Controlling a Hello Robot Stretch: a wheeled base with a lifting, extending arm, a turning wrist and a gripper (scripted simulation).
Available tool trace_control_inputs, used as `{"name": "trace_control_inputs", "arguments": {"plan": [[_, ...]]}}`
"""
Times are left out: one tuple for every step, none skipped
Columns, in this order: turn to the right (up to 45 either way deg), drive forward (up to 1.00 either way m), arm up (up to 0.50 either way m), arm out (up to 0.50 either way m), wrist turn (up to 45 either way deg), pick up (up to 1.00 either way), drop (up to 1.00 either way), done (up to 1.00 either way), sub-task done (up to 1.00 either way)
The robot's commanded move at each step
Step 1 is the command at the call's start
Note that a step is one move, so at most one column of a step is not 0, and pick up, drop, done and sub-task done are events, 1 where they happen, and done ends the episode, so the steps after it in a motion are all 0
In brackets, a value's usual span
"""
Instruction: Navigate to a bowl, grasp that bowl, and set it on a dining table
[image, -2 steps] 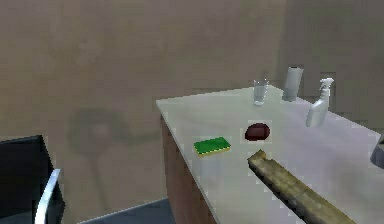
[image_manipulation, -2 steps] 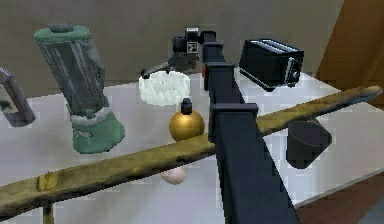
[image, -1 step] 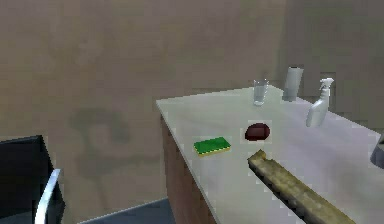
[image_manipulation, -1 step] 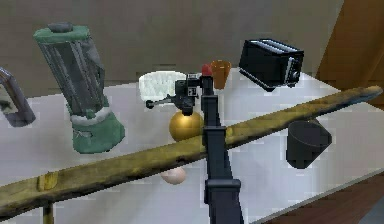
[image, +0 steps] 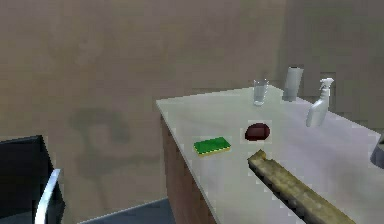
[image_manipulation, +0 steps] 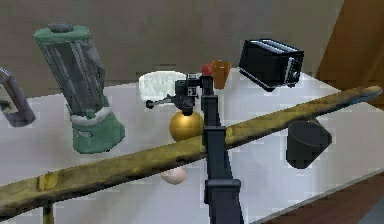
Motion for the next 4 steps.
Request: {"name": "trace_control_inputs", "arguments": {"plan": [[0.0,0.00,0.10,0.00,0.0,0.00,0.00,0.00,0.00],[0.0,0.00,0.04,0.00,0.0,0.00,0.00,0.00,0.00],[0.0,0.00,0.00,0.00,-45.0,0.00,0.00,0.00,0.00],[0.0,0.00,0.00,0.00,-45.0,0.00,0.00,0.00,0.00]]}}
